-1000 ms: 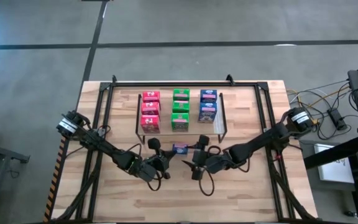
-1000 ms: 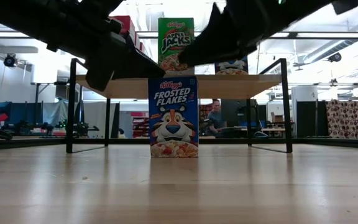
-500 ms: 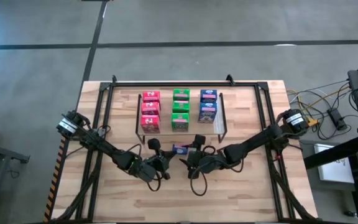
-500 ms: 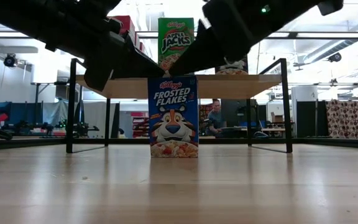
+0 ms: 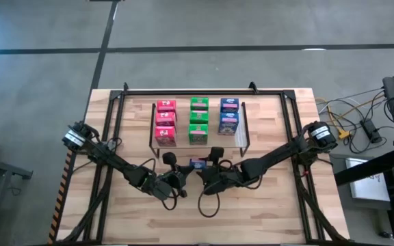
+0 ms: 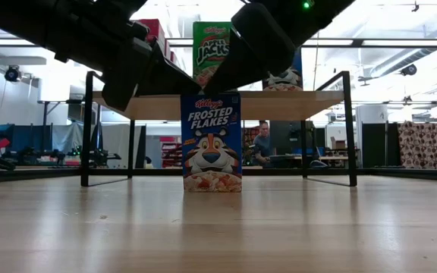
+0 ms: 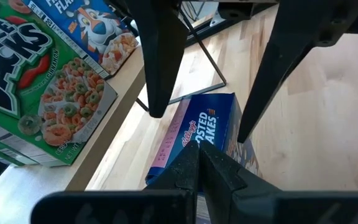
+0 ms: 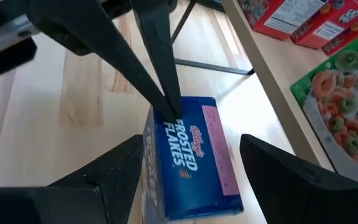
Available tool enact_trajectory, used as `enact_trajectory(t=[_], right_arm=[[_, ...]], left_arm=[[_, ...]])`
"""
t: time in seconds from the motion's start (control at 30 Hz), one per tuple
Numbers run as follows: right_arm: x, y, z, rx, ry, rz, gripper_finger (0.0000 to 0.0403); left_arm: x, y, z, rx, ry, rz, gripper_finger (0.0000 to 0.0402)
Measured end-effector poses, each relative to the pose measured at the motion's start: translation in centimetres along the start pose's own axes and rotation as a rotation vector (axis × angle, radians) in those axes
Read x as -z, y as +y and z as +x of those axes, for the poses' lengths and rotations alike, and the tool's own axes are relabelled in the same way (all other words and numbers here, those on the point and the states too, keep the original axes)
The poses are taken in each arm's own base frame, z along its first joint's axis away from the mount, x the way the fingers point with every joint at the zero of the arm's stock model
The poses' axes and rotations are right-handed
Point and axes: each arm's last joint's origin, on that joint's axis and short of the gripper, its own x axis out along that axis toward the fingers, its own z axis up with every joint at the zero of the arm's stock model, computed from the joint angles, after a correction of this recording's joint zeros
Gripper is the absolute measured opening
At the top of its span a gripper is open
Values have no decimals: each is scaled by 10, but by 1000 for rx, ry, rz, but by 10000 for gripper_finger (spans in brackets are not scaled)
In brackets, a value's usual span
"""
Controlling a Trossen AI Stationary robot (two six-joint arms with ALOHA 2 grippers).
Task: Stack cereal on shelf
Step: Put the blue cereal box on the shelf, aligned with the other blue cereal boxes
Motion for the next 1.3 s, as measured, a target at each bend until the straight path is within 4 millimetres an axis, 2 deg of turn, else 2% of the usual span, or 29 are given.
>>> enact_trajectory(t=[0.93,1.3], right_arm=[[10,-3,3,10,65,-24,235],[10,-4,5,-54,74,0,231]], left_arm=[[0,0,0,-1,-1,-2,0],[0,0,0,0,-1,-2,0]])
